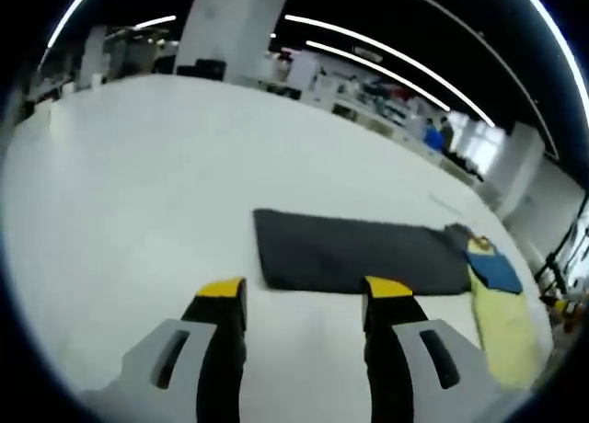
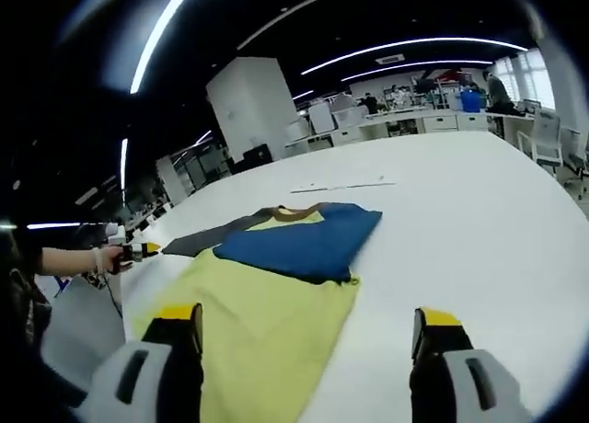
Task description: Fold the garment on the visible template until the final outline fits inside the template.
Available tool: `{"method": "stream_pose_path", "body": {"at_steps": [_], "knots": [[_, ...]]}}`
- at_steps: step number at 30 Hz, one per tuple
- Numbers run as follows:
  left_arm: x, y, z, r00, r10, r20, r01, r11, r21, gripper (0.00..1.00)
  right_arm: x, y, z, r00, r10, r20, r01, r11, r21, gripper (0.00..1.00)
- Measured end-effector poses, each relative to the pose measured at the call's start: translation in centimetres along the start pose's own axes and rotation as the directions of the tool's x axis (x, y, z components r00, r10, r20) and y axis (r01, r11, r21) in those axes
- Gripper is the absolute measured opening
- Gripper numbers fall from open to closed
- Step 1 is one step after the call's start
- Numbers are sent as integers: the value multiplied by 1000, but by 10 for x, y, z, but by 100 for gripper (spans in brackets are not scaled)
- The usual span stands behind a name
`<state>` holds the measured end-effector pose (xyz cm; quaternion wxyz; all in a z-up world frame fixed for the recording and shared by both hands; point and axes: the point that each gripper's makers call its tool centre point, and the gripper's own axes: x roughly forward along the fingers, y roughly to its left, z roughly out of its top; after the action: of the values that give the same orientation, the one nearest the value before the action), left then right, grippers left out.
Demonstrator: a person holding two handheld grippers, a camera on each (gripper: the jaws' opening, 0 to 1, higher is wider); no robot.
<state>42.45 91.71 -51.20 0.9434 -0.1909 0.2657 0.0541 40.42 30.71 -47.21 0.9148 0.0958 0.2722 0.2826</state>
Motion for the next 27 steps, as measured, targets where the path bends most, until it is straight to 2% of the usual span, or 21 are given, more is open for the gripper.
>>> {"method": "stream_pose_path", "body": {"at_steps": [5, 9, 12, 14, 19, 21, 24, 27], "knots": [[5, -2, 2, 999, 3, 37, -2, 1000, -24, 38, -12, -4, -3, 999, -23, 34, 22, 999, 49, 93], [9, -3, 1, 999, 15, 32, -15, 1000, 3, 34, -17, -4, -6, 999, -32, 32, 30, 998, 57, 92], [11, 1, 1, 999, 27, 29, -27, 1000, -9, 25, -19, -5, -7, 998, -40, 40, 37, 997, 71, 92], [12, 7, 2, 999, 47, 22, -46, 999, -28, 15, -19, -6, -9, 998, -43, 34, 40, 996, 77, 91], [12, 9, 1, 999, 49, 13, -49, 998, -39, 6, -19, -5, -12, 999, -42, 26, 40, 996, 78, 90], [13, 10, 0, 999, 43, 9, -42, 996, -81, 3, -19, -4, -14, 999, -41, 23, 39, 996, 83, 90], [11, 6, 4, 999, 33, 24, -31, 996, -83, 1, -18, -3, -14, 999, -39, 28, 36, 995, 91, 88], [8, -4, 11, 1000, -2, 29, 3, 1000, -27, 0, -13, 1, -14, 999, -30, 28, 27, 996, 90, 87]]}}
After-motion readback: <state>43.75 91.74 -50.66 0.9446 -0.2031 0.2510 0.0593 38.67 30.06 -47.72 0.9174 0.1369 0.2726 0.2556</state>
